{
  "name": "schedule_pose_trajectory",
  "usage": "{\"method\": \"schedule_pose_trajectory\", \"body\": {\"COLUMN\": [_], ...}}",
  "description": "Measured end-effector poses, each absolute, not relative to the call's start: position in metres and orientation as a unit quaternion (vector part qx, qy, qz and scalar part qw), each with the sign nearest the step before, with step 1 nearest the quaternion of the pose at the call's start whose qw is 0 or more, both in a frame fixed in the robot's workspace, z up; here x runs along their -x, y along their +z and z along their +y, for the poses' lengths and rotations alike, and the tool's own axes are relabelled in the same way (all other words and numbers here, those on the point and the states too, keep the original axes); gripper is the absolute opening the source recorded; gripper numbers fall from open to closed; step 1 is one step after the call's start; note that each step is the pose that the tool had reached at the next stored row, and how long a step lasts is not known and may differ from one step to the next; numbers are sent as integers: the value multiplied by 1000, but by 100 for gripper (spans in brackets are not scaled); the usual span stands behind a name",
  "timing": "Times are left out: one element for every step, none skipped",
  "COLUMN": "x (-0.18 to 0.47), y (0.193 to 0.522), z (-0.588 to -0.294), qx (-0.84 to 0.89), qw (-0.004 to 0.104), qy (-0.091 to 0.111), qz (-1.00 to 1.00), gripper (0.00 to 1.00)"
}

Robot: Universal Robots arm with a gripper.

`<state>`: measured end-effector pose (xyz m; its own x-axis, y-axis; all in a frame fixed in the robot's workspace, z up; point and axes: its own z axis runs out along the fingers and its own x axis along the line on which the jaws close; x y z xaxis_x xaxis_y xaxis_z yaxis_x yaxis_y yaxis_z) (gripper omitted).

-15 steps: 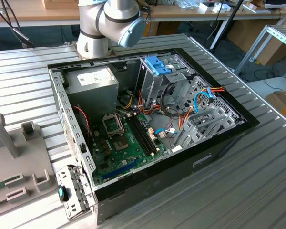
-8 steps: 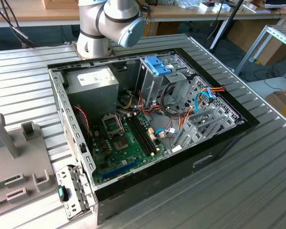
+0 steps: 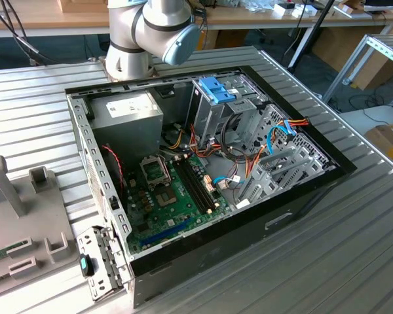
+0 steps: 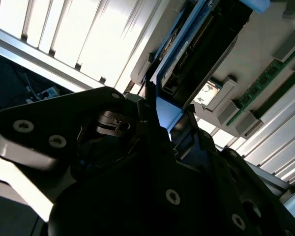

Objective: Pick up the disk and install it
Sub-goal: 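Pick up the disk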

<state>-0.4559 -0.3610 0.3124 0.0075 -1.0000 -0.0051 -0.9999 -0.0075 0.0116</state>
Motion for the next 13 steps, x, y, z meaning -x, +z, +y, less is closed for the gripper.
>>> {"method": "schedule_pose_trajectory", "body": {"x": [456,456,456,456,456,456,456,456,456,456,456,456,456], "y": [312,312,312,312,312,312,312,312,312,312,312,312,313], "z": [-361,-361,-361,-361,-361,-361,-361,-361,-361,-361,-361,-361,-361], "qx": [-710,-710,-710,-710,-710,-710,-710,-710,-710,-710,-710,-710,-710], "qw": [2,2,2,2,2,2,2,2,2,2,2,2,2], "qy": [-6,-6,-6,-6,-6,-6,-6,-6,-6,-6,-6,-6,-6], "qz": [-704,-704,-704,-704,-704,-704,-704,-704,-704,-704,-704,-704,-704], "gripper": [36,36,36,36,36,36,36,36,36,36,36,36,36]}}
